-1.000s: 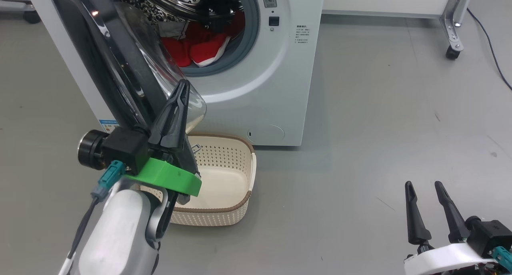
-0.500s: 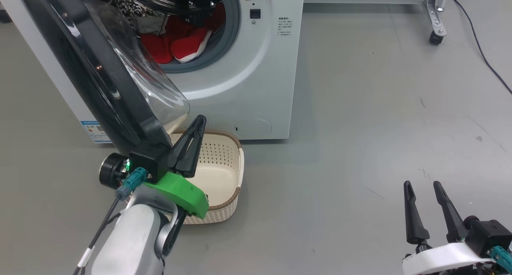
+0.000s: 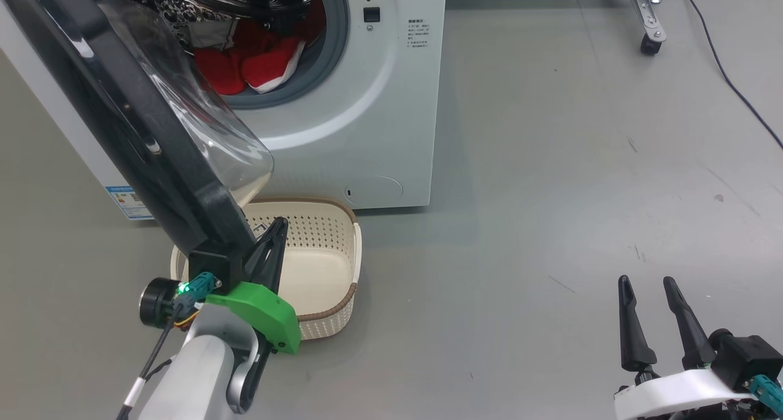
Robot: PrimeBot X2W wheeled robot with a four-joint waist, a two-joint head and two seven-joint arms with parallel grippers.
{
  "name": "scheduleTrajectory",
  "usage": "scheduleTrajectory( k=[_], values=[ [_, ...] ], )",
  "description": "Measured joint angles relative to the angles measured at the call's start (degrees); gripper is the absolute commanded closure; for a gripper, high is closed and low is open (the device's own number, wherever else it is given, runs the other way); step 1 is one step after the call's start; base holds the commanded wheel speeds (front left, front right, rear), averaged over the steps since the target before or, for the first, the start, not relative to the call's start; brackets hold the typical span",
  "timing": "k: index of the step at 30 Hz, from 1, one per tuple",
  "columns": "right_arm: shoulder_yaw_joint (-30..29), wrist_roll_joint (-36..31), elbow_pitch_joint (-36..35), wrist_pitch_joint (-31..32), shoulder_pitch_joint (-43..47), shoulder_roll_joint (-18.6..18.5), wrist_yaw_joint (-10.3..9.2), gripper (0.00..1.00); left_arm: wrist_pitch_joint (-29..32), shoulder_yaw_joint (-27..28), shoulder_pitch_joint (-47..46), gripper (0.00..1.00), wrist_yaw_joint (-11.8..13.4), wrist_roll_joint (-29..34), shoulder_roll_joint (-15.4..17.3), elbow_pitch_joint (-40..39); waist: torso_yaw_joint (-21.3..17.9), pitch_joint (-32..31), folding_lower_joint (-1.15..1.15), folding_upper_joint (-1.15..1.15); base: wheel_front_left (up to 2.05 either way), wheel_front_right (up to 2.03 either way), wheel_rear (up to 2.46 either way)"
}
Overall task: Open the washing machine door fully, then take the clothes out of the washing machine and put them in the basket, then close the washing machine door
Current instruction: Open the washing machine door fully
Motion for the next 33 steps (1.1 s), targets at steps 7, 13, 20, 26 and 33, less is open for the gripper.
scheduleTrajectory(
  k=[7, 13, 20, 26, 33],
  values=[
    [-0.23, 0.00, 0.27, 0.00, -0.01, 0.10, 0.46, 0.00, -0.16, 0.87, -0.25, 1.00, 0.93, -0.54, -0.04, 1.86, -0.21, 0.03, 0.00, 0.00, 0.00, 0.00, 0.00],
    [-0.41, -0.20, 0.38, -0.01, -0.01, 0.16, 0.47, 0.00, -0.90, 1.91, -0.71, 1.00, 1.42, -1.22, -0.43, 3.04, -0.31, 0.10, 0.00, 0.00, 0.00, 0.00, 0.00],
    [-1.38, -0.41, 0.54, 0.00, 0.00, 0.23, 0.47, 0.00, -2.11, 1.64, -1.70, 1.00, 1.40, -1.46, -0.94, 4.57, 0.28, 0.13, 0.00, 0.00, 0.00, 0.00, 0.00],
    [-1.96, -0.47, 0.52, 0.00, 0.02, 0.22, 0.47, 0.00, -2.72, 0.80, -2.11, 1.00, 1.36, -1.83, -1.12, 5.71, 1.83, 0.01, 0.00, 0.00, 0.00, 0.00, 0.00],
    [-2.00, -0.47, 0.52, 0.00, 0.04, 0.21, 0.47, 0.00, -3.70, 0.01, -2.30, 1.00, 1.13, -3.47, -1.23, 6.81, 4.43, -0.18, 0.00, 0.00, 0.00, 0.00, 0.00]
  ],
)
